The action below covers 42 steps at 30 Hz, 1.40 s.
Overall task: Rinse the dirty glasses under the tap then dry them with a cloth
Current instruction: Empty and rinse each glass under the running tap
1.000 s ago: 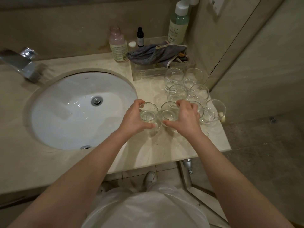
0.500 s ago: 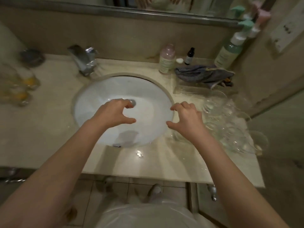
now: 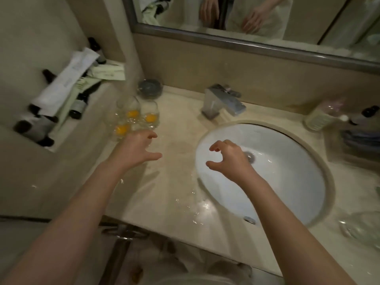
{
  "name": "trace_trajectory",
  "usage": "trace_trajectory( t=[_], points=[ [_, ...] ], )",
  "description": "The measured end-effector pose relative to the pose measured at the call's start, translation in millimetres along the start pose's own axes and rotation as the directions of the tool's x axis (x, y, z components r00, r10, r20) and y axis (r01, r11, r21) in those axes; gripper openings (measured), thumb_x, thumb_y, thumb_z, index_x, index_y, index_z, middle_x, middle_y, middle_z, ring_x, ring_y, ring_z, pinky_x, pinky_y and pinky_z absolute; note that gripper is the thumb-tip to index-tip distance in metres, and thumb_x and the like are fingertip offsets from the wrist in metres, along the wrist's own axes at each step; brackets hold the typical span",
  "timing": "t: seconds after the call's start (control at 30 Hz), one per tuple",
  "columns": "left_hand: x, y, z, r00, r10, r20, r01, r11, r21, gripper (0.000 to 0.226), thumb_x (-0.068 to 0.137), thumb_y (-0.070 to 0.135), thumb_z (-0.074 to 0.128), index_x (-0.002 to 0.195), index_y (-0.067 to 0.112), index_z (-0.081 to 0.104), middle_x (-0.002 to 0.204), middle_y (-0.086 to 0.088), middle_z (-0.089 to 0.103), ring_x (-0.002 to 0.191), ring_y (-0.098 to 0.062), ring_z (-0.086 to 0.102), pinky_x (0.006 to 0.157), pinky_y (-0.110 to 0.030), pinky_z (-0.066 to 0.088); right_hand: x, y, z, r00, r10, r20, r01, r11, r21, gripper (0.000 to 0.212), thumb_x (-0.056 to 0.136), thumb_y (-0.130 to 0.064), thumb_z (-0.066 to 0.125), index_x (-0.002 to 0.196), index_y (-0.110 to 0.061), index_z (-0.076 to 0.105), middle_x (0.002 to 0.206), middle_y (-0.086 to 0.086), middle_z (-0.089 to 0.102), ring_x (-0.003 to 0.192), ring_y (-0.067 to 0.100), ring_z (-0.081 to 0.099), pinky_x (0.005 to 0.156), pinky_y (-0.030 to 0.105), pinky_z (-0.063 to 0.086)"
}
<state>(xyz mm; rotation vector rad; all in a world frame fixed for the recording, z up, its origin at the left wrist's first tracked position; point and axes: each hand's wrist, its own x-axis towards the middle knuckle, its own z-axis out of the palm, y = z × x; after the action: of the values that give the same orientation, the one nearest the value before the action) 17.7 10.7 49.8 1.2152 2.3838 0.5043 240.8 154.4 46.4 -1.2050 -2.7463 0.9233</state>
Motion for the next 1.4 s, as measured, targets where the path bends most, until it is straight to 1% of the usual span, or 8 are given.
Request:
trace_trajectory(
  t=[0.3, 0.43, 0.53, 0.7, 0.9, 1.1, 1.2, 1.4],
  points=[
    [51, -87, -56, 0.998, -0.013, -0.065, 0.013, 1.0, -0.009, 0.067, 0.068, 0.024, 0.088, 0.128, 0.011, 0.06, 0.127, -0.013, 0.06, 0.117, -0.029, 0.055, 0.089, -0.032, 0.041, 70, -91, 57, 0.999, 0.002, 0.038, -0.005, 0.996, 0.091, 0.045, 0.081, -0.025, 0.072, 0.122, -0.013, 0.059, 0.119, 0.007, 0.057, 0.107, 0.024, 0.054, 0.084, 0.036, 0.049],
    [71, -98, -55, 0.999, -0.004, -0.051, 0.009, 0.995, 0.095, 0.081, 0.068, 0.023, 0.087, 0.138, 0.009, 0.049, 0.137, -0.015, 0.049, 0.128, -0.031, 0.042, 0.1, -0.035, 0.035, 97, -115, 72, 0.999, 0.028, 0.037, -0.031, 0.996, 0.084, 0.056, 0.081, -0.033, 0.073, 0.129, -0.013, 0.053, 0.123, 0.006, 0.056, 0.109, 0.023, 0.054, 0.082, 0.034, 0.046],
    [86, -98, -52, 0.999, -0.015, 0.049, 0.006, 0.982, 0.189, 0.091, 0.07, 0.025, 0.086, 0.144, 0.006, 0.038, 0.142, -0.018, 0.043, 0.132, -0.033, 0.038, 0.106, -0.041, 0.035, 114, -130, 84, 0.997, 0.065, 0.034, -0.068, 0.995, 0.08, 0.072, 0.077, -0.04, 0.076, 0.135, -0.012, 0.044, 0.129, 0.006, 0.051, 0.117, 0.024, 0.052, 0.086, 0.035, 0.046],
    [101, -97, -45, 0.996, -0.029, 0.087, -0.012, 0.896, 0.445, 0.084, 0.077, 0.025, 0.079, 0.143, 0.004, 0.032, 0.139, -0.017, 0.044, 0.128, -0.031, 0.04, 0.104, -0.034, 0.034, 133, -149, 104, 0.99, 0.107, 0.088, -0.113, 0.991, 0.067, 0.094, 0.07, -0.052, 0.079, 0.141, -0.012, 0.033, 0.134, 0.007, 0.045, 0.122, 0.027, 0.048, 0.091, 0.042, 0.048],
    [108, -106, -39, 0.997, -0.012, 0.082, -0.033, 0.85, 0.525, 0.082, 0.079, 0.016, 0.077, 0.143, 0.005, 0.027, 0.127, -0.018, 0.053, 0.116, -0.033, 0.052, 0.094, -0.038, 0.045, 140, -158, 121, 0.991, 0.112, 0.067, -0.116, 0.992, 0.059, 0.085, 0.073, -0.051, 0.077, 0.133, -0.009, 0.035, 0.129, 0.008, 0.048, 0.116, 0.027, 0.052, 0.08, 0.036, 0.045],
    [104, -112, -39, 0.997, 0.034, 0.065, -0.053, 0.943, 0.328, 0.094, 0.074, 0.016, 0.081, 0.149, 0.008, 0.024, 0.132, -0.021, 0.047, 0.123, -0.036, 0.045, 0.1, -0.04, 0.041, 139, -156, 124, 0.995, 0.105, -0.003, -0.104, 0.988, 0.118, 0.076, 0.072, -0.046, 0.078, 0.125, -0.008, 0.04, 0.123, 0.007, 0.054, 0.109, 0.027, 0.056, 0.074, 0.033, 0.044],
    [95, -112, -36, 0.999, 0.042, 0.012, -0.044, 0.976, 0.212, 0.096, 0.068, 0.02, 0.086, 0.146, 0.007, 0.031, 0.134, -0.019, 0.048, 0.124, -0.035, 0.047, 0.099, -0.041, 0.041, 134, -151, 124, 0.992, 0.121, -0.025, -0.115, 0.98, 0.162, 0.077, 0.069, -0.046, 0.079, 0.126, -0.009, 0.041, 0.122, 0.006, 0.056, 0.107, 0.025, 0.056, 0.08, 0.037, 0.05],
    [73, -108, -18, 0.997, -0.031, -0.066, 0.029, 0.999, -0.041, 0.094, 0.054, 0.021, 0.093, 0.135, 0.009, 0.045, 0.13, -0.011, 0.05, 0.118, -0.03, 0.049, 0.098, -0.041, 0.044, 111, -132, 120, 0.981, 0.177, -0.084, -0.145, 0.944, 0.296, 0.078, 0.064, -0.04, 0.084, 0.125, -0.011, 0.045, 0.123, 0.004, 0.057, 0.109, 0.022, 0.057, 0.081, 0.033, 0.047]
  ],
)
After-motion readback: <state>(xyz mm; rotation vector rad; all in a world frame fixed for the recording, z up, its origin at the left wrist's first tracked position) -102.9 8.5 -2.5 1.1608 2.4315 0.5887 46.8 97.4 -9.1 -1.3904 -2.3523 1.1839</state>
